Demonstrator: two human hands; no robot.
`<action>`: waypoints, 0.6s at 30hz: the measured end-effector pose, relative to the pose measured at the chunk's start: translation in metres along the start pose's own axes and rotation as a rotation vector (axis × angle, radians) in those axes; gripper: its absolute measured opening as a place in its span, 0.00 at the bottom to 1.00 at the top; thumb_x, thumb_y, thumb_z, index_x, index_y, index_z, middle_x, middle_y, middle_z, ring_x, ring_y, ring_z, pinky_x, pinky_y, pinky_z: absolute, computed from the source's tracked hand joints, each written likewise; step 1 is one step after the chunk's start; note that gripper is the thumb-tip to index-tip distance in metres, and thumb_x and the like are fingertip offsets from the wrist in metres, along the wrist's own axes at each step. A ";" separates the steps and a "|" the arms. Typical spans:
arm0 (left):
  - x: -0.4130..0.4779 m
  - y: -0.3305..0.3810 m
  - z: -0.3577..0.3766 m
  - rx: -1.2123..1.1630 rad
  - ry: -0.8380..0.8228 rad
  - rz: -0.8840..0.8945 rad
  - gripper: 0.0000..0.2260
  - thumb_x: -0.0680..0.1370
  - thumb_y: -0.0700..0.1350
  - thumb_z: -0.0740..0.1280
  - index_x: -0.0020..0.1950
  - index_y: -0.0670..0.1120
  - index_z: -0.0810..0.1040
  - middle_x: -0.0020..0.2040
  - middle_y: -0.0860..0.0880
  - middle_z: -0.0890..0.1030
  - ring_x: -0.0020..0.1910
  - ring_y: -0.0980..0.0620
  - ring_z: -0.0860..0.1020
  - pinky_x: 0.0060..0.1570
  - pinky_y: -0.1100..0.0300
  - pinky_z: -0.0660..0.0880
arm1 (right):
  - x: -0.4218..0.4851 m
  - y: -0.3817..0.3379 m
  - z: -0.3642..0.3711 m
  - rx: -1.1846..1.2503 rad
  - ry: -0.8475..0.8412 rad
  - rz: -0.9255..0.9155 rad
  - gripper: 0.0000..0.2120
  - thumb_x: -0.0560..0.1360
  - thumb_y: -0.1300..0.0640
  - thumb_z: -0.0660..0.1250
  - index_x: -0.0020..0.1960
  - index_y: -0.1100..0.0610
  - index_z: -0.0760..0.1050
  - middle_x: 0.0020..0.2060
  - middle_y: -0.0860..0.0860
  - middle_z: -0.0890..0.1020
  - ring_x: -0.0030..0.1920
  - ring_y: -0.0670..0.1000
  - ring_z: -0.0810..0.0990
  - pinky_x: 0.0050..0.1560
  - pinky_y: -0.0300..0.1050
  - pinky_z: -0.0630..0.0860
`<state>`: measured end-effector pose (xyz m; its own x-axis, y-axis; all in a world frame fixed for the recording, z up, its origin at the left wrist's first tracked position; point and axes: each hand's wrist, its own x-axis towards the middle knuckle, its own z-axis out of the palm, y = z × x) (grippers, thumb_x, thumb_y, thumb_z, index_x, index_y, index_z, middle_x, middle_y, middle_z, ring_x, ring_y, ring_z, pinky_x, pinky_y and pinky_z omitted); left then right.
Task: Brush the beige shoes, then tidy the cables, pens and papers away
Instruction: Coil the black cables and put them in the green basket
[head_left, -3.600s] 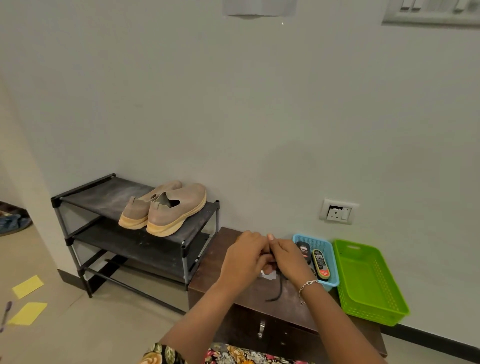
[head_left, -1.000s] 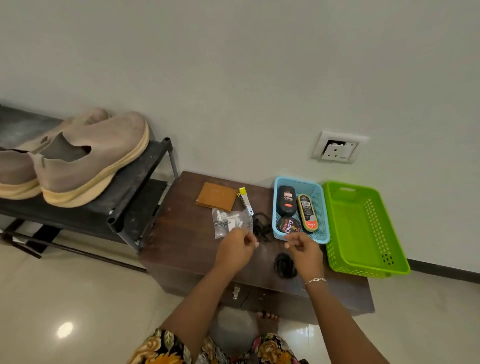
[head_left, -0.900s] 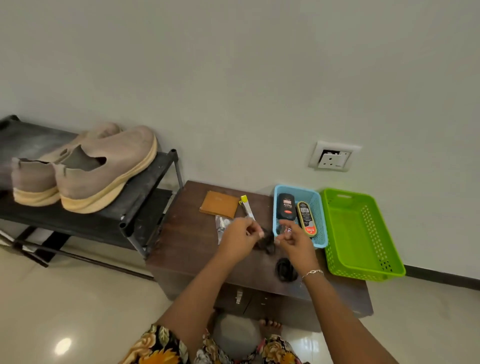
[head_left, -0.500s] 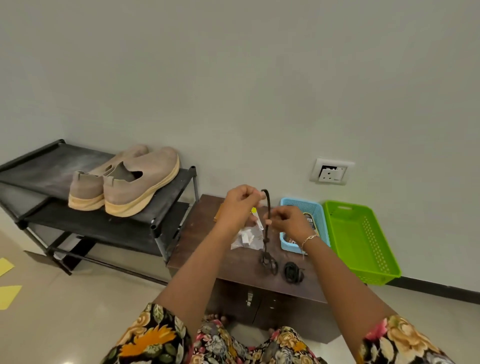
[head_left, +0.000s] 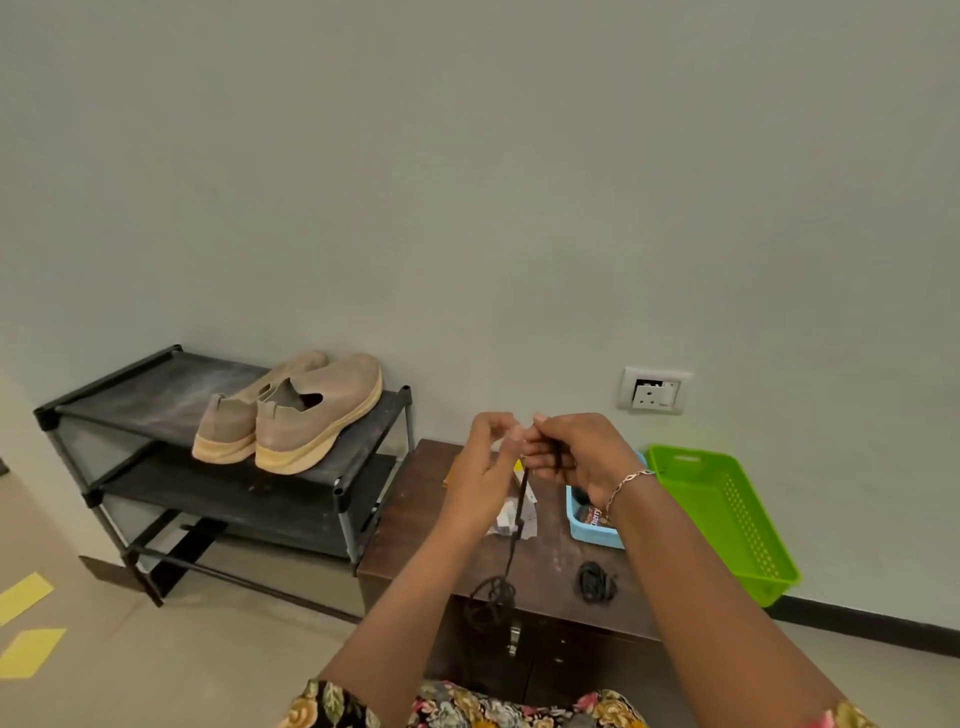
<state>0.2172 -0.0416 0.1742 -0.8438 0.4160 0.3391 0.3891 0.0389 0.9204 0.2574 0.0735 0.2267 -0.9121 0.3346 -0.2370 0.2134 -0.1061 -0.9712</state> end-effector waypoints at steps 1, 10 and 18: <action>-0.002 0.002 -0.001 -0.053 -0.017 -0.033 0.06 0.80 0.47 0.58 0.56 0.49 0.71 0.50 0.55 0.76 0.49 0.56 0.76 0.45 0.71 0.71 | -0.004 -0.004 0.002 -0.008 -0.034 0.004 0.13 0.78 0.58 0.62 0.37 0.61 0.77 0.25 0.50 0.80 0.26 0.46 0.77 0.31 0.37 0.76; -0.013 0.007 -0.012 -0.067 -0.128 -0.057 0.10 0.80 0.37 0.59 0.44 0.43 0.79 0.24 0.56 0.71 0.23 0.62 0.68 0.27 0.72 0.65 | -0.021 -0.020 -0.004 0.971 -0.122 -0.067 0.16 0.80 0.59 0.55 0.39 0.62 0.75 0.31 0.55 0.83 0.30 0.49 0.83 0.34 0.41 0.81; -0.024 0.016 -0.007 0.050 -0.313 -0.051 0.10 0.80 0.41 0.61 0.41 0.45 0.78 0.26 0.58 0.75 0.23 0.64 0.68 0.28 0.71 0.64 | -0.019 0.002 0.002 -0.132 0.255 -0.722 0.09 0.77 0.60 0.63 0.44 0.56 0.81 0.43 0.48 0.84 0.48 0.44 0.80 0.51 0.30 0.73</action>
<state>0.2412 -0.0579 0.1825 -0.7109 0.6714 0.2092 0.3732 0.1080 0.9214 0.2748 0.0655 0.2296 -0.7357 0.4850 0.4728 -0.3485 0.3274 -0.8782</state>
